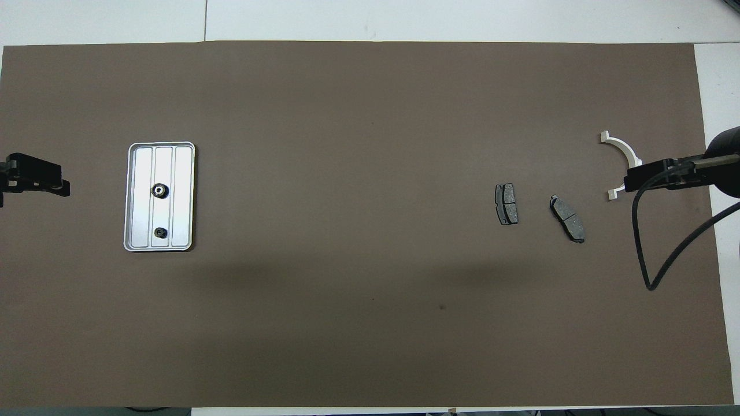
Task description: Place bearing gear from tray to pile
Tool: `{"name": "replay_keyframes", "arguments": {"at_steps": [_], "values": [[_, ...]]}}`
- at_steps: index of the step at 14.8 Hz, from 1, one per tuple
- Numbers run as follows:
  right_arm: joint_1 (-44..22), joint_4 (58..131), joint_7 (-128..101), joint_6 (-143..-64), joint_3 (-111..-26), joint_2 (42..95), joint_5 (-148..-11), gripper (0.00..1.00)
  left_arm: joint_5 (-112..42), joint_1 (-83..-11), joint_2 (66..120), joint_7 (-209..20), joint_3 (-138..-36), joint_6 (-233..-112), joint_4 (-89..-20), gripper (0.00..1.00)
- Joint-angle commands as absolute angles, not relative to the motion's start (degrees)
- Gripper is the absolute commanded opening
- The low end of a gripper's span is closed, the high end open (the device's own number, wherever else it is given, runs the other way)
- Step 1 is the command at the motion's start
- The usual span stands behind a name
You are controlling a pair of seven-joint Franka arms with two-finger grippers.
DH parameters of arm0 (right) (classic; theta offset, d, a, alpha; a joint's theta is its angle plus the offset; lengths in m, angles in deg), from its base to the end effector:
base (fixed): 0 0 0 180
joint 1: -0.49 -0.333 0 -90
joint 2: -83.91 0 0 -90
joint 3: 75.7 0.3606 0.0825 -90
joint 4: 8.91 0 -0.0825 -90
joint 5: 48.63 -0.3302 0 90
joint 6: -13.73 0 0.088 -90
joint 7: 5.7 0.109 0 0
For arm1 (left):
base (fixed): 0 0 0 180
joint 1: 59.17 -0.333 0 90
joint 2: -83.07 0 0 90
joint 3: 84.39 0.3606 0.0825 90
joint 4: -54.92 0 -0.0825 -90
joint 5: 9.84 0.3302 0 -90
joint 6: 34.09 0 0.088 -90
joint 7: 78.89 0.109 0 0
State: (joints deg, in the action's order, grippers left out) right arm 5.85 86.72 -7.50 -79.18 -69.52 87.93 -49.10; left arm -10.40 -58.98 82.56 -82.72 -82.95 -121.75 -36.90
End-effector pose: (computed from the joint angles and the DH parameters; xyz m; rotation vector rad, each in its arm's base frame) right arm 0.4799 0.0101 0.6645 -3.1401 -0.0710 -0.0350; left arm 0.4921 0.0097 0.6549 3.1284 0.1386 -0.1001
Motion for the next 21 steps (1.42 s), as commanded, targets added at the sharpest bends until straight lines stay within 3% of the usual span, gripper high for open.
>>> {"name": "replay_keyframes", "arguments": {"at_steps": [1, 12, 21], "values": [[5.9, 86.8, -6.9, -78.6, -69.4, 88.5, -49.7, 1.00, -10.5, -60.2, 81.9, -81.8, -83.9, -122.6, -37.5, 1.00], [5.9, 86.8, -7.1, -78.3, -69.4, 88.6, -49.7, 1.00, -10.3, -60.3, 81.6, -82.6, -83.6, -126.9, -38.5, 1.00], [5.9, 86.9, -7.0, -78.3, -69.4, 88.6, -49.7, 1.00, -10.0, -60.1, 83.5, -82.4, -83.6, -151.1, -56.4, 1.00]]}}
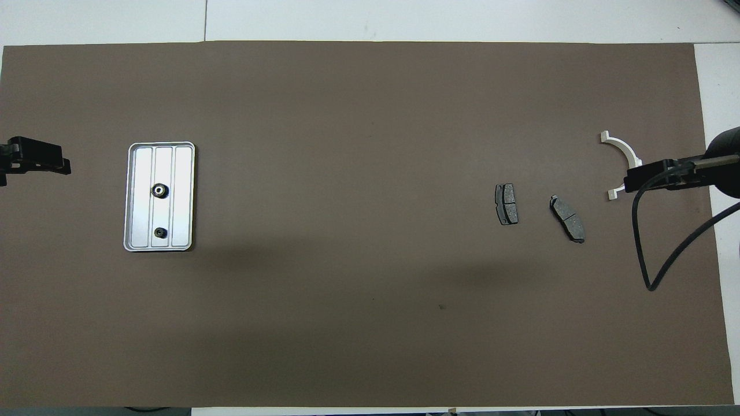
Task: Place bearing gear from tray to pile
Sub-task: 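Reach the left gripper into the metal tray and grasp the dark bearing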
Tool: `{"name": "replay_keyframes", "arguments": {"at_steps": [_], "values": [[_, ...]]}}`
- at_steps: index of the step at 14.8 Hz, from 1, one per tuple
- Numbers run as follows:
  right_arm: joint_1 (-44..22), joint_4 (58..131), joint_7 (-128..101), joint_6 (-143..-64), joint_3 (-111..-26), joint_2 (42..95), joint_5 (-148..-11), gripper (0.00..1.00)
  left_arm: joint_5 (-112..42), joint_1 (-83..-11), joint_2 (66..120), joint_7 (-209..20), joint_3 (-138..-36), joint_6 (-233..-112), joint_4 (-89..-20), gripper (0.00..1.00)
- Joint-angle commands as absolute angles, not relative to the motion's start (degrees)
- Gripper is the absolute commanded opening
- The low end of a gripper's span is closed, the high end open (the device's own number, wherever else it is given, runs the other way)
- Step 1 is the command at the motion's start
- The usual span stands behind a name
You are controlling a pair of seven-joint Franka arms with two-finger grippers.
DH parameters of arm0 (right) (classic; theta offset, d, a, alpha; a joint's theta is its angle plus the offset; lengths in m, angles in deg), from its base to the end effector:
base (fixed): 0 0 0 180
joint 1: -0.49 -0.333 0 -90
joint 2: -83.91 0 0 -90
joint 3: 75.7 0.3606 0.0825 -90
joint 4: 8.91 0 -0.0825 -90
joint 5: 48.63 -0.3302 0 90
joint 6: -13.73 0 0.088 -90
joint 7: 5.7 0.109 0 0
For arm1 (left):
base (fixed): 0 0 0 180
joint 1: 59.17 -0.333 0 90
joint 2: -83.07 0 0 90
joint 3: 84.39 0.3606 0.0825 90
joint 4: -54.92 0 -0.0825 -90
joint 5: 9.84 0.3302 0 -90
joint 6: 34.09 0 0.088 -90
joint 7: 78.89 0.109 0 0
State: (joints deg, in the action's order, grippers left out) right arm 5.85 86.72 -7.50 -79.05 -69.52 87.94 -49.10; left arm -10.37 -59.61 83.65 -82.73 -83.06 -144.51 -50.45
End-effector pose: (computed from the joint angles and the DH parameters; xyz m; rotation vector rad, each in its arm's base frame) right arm 0.4796 0.0101 0.6644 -3.1402 -0.0710 -0.0317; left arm 0.5223 0.0154 0.5795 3.1253 0.1576 0.1219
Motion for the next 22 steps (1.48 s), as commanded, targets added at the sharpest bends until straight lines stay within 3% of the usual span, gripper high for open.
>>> {"name": "replay_keyframes", "arguments": {"at_steps": [1, 6, 11, 18, 20, 22], "values": [[5.9, 86.8, -7.0, -78.4, -69.4, 88.6, -49.7, 1.00, -10.0, -60.1, 83.5, -82.4, -83.6, -154.8, -59.6, 1.00], [5.8, 86.9, -7.0, -78.3, -69.4, 88.6, -49.8, 1.00, -10.1, -60.1, 89.4, -82.7, -83.5, -164.9, -62.5, 1.00], [5.8, 87.0, -7.0, -78.4, -69.4, 88.6, -49.7, 1.00, -10.1, -59.6, 97.0, -87.3, -83.5, -171.5, -62.2, 0.45], [5.6, 87.0, -7.0, -78.2, -69.3, 88.6, -49.7, 1.00, -10.1, -58.9, 98.9, -88.9, -83.5, -171.5, -61.7, 0.43], [5.5, 87.0, -7.1, -78.2, -69.3, 88.7, -49.7, 1.00, -10.1, -58.9, 99.0, -89.4, -83.5, -171.7, -61.7, 0.55], [5.5, 87.0, -7.1, -78.3, -69.3, 88.7, -49.7, 1.00, -10.1, -58.9, 99.0, -89.5, -83.5, -172.0, -62.0, 0.57]]}}
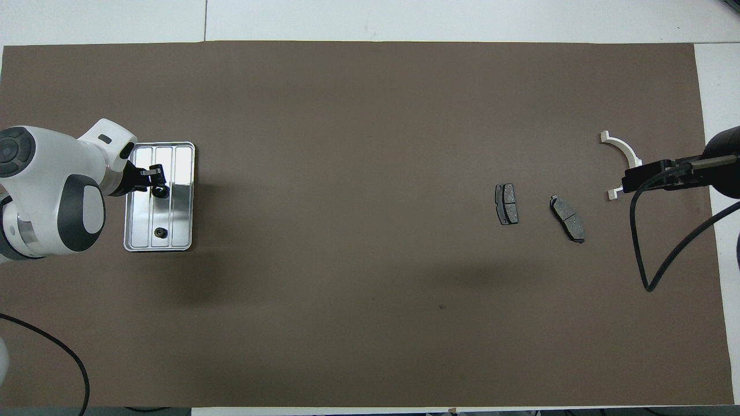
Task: Place bearing gear from tray to pile
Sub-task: 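Reach the left gripper into the metal tray and grasp the dark bearing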
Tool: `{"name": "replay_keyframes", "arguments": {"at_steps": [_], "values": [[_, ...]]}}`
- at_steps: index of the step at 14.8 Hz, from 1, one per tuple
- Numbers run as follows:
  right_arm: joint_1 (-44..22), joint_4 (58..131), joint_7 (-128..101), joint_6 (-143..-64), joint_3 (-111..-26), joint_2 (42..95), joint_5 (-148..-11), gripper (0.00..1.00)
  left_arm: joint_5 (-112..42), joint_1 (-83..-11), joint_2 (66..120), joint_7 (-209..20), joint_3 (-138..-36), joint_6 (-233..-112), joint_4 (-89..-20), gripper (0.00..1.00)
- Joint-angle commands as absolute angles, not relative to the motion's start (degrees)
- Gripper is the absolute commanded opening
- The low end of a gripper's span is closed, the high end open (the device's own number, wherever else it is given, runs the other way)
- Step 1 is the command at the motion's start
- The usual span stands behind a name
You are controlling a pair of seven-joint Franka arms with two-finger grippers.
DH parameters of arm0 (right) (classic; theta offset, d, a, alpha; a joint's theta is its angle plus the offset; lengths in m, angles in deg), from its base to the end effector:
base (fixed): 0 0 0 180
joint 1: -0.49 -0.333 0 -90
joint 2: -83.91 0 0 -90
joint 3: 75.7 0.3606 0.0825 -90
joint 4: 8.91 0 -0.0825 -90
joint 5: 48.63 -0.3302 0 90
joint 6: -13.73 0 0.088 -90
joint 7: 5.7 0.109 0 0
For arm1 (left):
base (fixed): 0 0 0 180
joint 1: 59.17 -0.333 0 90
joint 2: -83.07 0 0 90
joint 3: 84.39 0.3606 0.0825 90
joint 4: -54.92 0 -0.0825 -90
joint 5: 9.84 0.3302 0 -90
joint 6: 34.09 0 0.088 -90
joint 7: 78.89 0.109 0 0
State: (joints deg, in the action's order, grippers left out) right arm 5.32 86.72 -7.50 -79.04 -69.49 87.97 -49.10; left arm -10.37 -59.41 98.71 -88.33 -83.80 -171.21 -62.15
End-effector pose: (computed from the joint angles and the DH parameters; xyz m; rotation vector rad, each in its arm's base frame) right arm 0.4793 0.0148 0.6646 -3.1398 -0.0864 -0.0322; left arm 0.5713 0.0078 0.3928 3.1163 0.2895 0.1198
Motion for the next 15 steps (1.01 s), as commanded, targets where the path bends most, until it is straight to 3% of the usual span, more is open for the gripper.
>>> {"name": "replay_keyframes", "arguments": {"at_steps": [1, 15], "values": [[5.5, 87.1, -7.1, -78.2, -69.3, 88.7, -49.7, 1.00, -10.1, -58.8, 98.9, -90.2, -83.6, -172.2, -62.1, 0.58], [5.5, 87.4, -7.4, -77.9, -69.3, 88.9, -49.8, 1.00, -10.1, -58.8, 99.4, -91.0, -83.6, -174.6, -65.0, 0.55]]}}
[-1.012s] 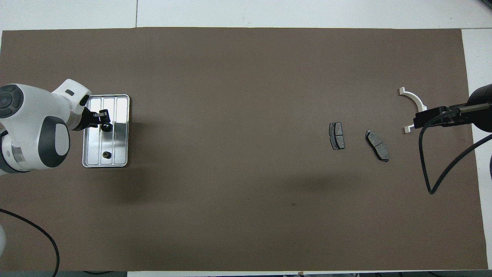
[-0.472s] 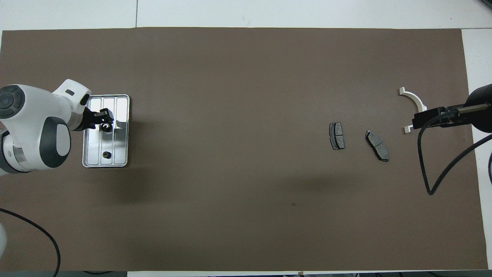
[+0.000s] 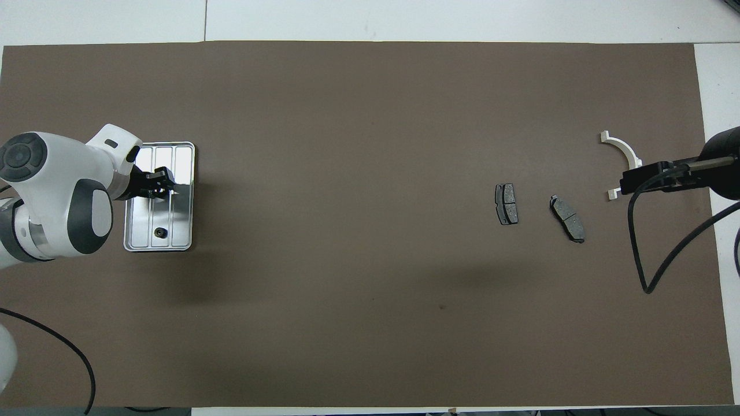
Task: Place bearing gear from tray to pile
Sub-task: 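Reach the left gripper into the metal tray and grasp the dark bearing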
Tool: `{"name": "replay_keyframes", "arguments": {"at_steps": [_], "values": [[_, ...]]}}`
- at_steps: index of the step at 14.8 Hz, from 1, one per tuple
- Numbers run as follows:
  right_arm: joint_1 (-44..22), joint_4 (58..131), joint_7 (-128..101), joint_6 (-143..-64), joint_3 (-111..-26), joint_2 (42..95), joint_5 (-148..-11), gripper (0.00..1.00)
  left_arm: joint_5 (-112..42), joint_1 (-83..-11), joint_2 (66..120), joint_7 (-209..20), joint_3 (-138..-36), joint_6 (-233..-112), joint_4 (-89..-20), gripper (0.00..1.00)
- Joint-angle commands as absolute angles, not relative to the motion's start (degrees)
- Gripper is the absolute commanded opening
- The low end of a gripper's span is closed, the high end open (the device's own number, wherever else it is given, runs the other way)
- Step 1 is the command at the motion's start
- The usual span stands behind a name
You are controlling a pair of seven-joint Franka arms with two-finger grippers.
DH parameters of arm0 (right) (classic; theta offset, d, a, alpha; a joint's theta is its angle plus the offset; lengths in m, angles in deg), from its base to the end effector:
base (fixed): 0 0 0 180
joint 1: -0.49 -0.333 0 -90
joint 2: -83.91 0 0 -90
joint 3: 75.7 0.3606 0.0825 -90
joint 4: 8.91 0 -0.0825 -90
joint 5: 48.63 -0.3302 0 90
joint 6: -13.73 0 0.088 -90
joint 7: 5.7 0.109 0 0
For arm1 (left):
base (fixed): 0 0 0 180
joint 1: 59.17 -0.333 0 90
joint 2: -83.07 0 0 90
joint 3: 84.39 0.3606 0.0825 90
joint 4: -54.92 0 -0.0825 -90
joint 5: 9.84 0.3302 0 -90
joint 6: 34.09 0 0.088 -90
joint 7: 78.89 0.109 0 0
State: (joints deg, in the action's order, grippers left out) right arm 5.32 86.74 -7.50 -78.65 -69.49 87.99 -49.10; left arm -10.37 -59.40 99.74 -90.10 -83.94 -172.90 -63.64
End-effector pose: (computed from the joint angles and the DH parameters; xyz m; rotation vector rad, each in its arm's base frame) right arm 0.4784 0.0148 0.6640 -3.1399 -0.0864 -0.0216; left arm 0.5682 0.0064 0.3752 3.1124 0.3341 0.0969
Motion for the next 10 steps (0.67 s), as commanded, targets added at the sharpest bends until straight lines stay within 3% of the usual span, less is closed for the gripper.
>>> {"name": "replay_keyframes", "arguments": {"at_steps": [1, 4, 7, 10], "values": [[5.6, 87.4, -7.4, -77.9, -69.3, 88.9, -49.8, 1.00, -10.1, -58.7, 99.4, -91.0, -83.6, -174.5, -65.0, 0.47], [5.7, 87.3, -7.4, -78.0, -69.3, 88.9, -49.9, 1.00, -10.1, -58.7, 99.3, -91.1, -83.6, -174.0, -64.9, 0.26], [5.8, 87.3, -7.4, -77.9, -69.3, 88.9, -49.9, 1.00, -10.1, -58.0, 99.4, -92.6, -83.5, -171.5, -63.4, 0.25], [5.7, 87.3, -7.4, -78.0, -69.4, 88.9, -49.9, 1.00, -10.2, -55.3, 100.0, -98.6, -83.5, -164.3, -56.1, 0.25]]}}
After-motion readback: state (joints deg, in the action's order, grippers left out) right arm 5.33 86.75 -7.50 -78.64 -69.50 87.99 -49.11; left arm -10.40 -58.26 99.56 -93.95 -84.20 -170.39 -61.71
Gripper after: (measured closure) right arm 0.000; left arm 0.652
